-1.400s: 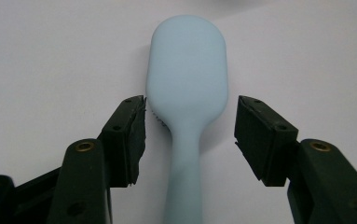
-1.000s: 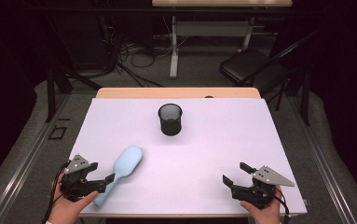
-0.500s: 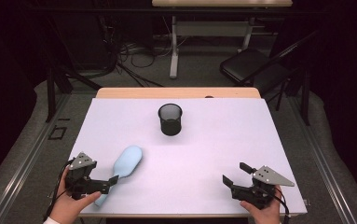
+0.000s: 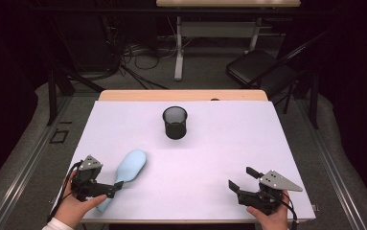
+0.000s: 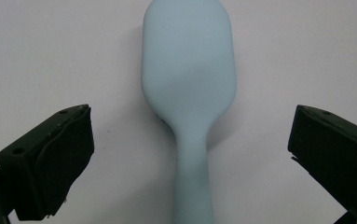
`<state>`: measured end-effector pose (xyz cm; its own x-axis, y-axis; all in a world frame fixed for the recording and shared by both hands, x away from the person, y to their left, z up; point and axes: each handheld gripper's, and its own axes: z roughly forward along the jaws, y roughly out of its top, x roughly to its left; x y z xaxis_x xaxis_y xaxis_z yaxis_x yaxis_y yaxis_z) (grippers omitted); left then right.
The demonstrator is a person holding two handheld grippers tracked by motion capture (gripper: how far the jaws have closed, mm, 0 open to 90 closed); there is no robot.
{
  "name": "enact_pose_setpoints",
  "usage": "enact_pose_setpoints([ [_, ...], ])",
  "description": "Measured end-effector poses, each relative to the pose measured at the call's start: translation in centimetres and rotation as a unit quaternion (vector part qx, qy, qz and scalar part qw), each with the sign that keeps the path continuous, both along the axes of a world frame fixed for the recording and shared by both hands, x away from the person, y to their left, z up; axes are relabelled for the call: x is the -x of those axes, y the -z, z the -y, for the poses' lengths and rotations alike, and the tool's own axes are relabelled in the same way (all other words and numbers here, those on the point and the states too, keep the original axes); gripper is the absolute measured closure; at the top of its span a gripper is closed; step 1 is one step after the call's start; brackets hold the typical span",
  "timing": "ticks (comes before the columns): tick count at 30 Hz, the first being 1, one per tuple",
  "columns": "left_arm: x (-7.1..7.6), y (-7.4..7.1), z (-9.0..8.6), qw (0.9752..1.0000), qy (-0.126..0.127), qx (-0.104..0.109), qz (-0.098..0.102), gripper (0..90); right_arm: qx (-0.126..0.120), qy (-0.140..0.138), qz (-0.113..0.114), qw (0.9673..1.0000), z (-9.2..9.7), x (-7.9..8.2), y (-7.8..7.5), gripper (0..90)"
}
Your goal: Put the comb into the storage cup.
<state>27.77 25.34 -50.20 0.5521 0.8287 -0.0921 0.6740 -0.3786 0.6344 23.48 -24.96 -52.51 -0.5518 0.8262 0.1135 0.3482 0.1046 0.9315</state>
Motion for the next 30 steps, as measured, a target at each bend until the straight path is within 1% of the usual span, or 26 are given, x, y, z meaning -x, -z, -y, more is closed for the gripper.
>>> enact_pose_setpoints([
  [2, -0.1, 0.1, 0.1, 0.9999, 0.003, -0.007, -0.012, 0.8, 0.0, 0.0, 0.0, 1.0, 0.0, 0.0, 0.0, 17.5],
  [3, -0.2, 0.2, 0.2, 0.9999, 0.001, -0.008, -0.013, 1.2, 0.0, -0.001, -0.001, 1.0, 0.0, 0.0, 0.0, 17.5],
  [4, -0.2, 0.3, 0.3, 0.9997, 0.002, -0.012, -0.021, 1.5, 0.0, -0.001, -0.001, 1.0, 0.0, 0.0, 0.0, 17.5],
  [11, -0.6, 0.4, 0.8, 0.9988, 0.003, -0.031, -0.038, 5.1, -0.001, -0.001, -0.001, 1.0, 0.0, 0.0, 0.0, 17.5],
  [15, -1.0, 0.5, 1.0, 0.9976, 0.004, -0.039, -0.058, 7.2, 0.0, -0.001, -0.002, 1.0, 0.0, 0.0, 0.0, 17.5],
  [16, -1.0, 0.5, 1.1, 0.9972, 0.003, -0.037, -0.065, 7.3, 0.0, -0.001, -0.001, 1.0, -0.1, 0.0, 0.1, 17.5],
  [17, -1.2, 0.5, 1.1, 0.9971, 0.003, -0.038, -0.067, 7.8, 0.001, -0.002, -0.001, 1.0, -0.1, 0.0, 0.0, 17.5],
  [19, -1.3, 0.4, 1.1, 0.997, -0.001, -0.032, -0.07, 10.0, 0.001, -0.003, -0.001, 1.0, -0.1, 0.0, 0.0, 17.5],
  [21, -1.5, 0.3, 1.0, 0.9968, -0.001, -0.029, -0.075, 14.1, 0.0, -0.003, -0.002, 1.0, -0.1, 0.0, 0.0, 17.5],
  [22, -1.6, 0.4, 1.0, 0.9964, -0.002, -0.026, -0.08, 15.5, 0.001, -0.002, -0.003, 1.0, 0.0, 0.0, 0.0, 17.5],
  [24, -1.8, 0.5, 0.9, 0.9958, -0.006, -0.019, -0.09, 15.6, 0.001, -0.003, -0.003, 1.0, 0.0, 0.0, 0.0, 17.5],
  [25, -1.9, 0.5, 0.9, 0.9952, -0.008, -0.019, -0.096, 15.7, 0.001, -0.003, -0.003, 1.0, -0.1, 0.0, 0.0, 17.5],
  [26, -2.0, 0.6, 0.9, 0.9942, -0.006, -0.018, -0.106, 16.3, 0.0, -0.003, -0.004, 1.0, -0.1, 0.0, 0.0, 17.5],
  [27, -2.1, 0.6, 0.9, 0.9937, -0.006, -0.017, -0.111, 17.0, 0.001, -0.003, -0.003, 1.0, -0.1, 0.0, 0.0, 17.5],
  [29, -2.1, 0.7, 0.9, 0.9935, -0.004, -0.018, -0.113, 19.1, 0.001, -0.002, -0.002, 1.0, -0.1, 0.0, 0.1, 17.5],
  [30, -2.1, 0.7, 0.9, 0.9935, -0.001, -0.023, -0.112, 21.3, 0.001, -0.003, -0.003, 1.0, -0.1, 0.0, 0.1, 17.5],
])
